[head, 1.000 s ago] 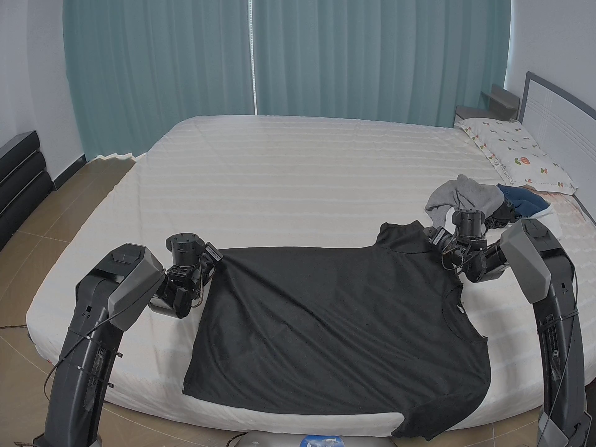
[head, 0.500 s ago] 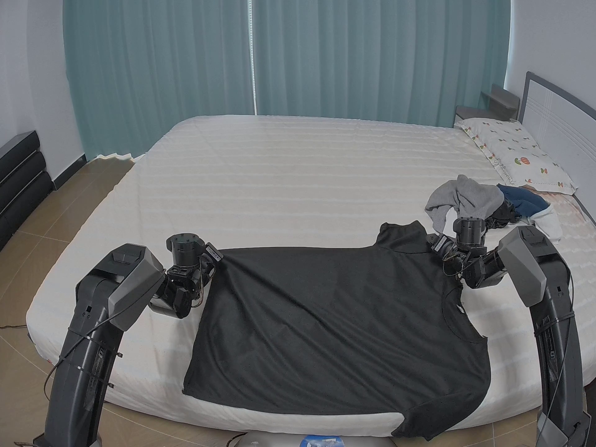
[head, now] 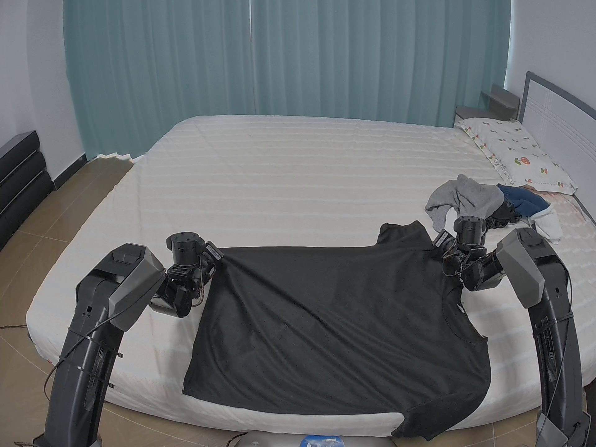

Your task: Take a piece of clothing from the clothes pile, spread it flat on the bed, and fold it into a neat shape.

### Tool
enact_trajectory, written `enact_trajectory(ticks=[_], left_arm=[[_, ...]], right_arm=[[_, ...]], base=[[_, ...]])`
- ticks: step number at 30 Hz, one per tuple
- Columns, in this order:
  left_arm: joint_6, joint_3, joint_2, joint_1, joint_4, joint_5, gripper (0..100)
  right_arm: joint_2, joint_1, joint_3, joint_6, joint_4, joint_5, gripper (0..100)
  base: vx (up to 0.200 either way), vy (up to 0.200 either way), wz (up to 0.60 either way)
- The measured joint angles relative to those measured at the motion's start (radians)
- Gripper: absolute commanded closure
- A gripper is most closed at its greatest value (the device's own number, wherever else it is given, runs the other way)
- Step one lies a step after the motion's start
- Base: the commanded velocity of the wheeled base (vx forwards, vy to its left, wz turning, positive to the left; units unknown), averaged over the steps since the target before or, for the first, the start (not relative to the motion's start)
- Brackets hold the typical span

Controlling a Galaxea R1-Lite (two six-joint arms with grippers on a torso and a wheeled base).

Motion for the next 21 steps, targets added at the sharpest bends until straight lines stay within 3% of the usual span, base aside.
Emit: enact_trajectory(ticks=[21], left_arm=[[0.0, -0.058, 0.025, 0.002, -0.089, 0.004, 100]], right_arm=[[0.033, -0.003, -0.246, -0.014, -0.04, -0.059, 100]], base=[[0.0, 0.0, 0.0]])
